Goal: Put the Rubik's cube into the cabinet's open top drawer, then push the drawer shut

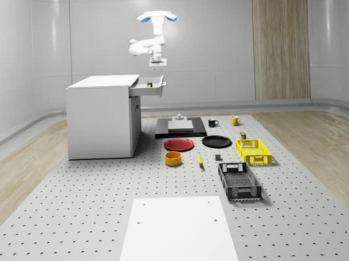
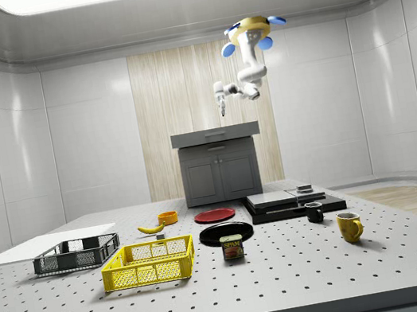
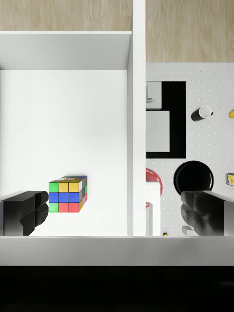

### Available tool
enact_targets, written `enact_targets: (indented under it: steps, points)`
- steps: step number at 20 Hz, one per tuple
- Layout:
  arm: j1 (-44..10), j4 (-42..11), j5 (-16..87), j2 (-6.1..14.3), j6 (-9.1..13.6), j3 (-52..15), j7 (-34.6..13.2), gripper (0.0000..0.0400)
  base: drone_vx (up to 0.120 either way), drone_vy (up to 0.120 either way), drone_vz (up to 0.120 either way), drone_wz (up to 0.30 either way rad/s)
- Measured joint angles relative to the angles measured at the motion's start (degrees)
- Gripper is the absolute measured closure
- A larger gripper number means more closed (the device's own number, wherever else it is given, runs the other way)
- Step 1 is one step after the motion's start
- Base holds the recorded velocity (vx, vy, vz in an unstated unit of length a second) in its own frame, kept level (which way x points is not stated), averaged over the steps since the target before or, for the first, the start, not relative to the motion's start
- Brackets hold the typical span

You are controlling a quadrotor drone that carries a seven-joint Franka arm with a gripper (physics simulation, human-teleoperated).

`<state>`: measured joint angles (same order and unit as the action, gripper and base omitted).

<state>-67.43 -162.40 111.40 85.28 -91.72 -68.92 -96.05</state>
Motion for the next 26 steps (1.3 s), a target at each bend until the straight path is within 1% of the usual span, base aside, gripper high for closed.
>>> enact_targets:
  steps: [4,20,23,26]
  points:
    - [0.0,-0.02,-0.08,0.02,0.01,-0.07,-0.01,0.0,0.0,0.12,-0.01,0.0]
    - [-0.03,-0.03,-0.16,0.11,-0.06,-0.13,-0.04,0.0,0.0,0.12,-0.12,0.0]
    - [-0.04,-0.03,-0.16,0.12,-0.07,-0.14,-0.04,0.0,0.0,0.12,-0.053,0.0]
    - [-0.04,-0.03,-0.17,0.14,-0.08,-0.14,-0.05,0.0,0.0,0.12,-0.12,0.0]
